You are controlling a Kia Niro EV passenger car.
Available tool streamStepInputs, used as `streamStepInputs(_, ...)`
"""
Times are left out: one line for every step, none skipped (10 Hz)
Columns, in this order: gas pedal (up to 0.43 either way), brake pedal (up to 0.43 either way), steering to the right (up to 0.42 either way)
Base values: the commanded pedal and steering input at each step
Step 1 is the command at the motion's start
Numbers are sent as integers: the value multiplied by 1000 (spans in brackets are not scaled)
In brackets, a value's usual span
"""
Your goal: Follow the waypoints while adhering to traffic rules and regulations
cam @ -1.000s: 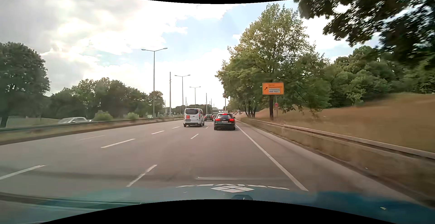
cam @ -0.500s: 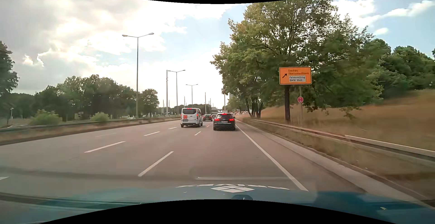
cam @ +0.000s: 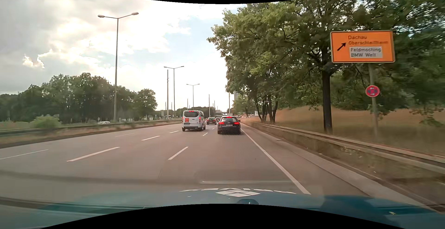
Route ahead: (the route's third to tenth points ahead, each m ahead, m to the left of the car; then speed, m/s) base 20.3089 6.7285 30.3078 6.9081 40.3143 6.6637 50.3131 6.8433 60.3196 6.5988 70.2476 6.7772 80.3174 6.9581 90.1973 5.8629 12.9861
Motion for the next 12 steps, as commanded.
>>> streamStepInputs(67, 0, 0)
streamStepInputs(67, 0, 0)
streamStepInputs(67, 0, -1)
streamStepInputs(67, 0, -1)
streamStepInputs(67, 0, -2)
streamStepInputs(67, 0, -2)
streamStepInputs(67, 0, -3)
streamStepInputs(67, 0, -3)
streamStepInputs(67, 0, -3)
streamStepInputs(67, 0, -4)
streamStepInputs(67, 0, -4)
streamStepInputs(67, 0, -4)
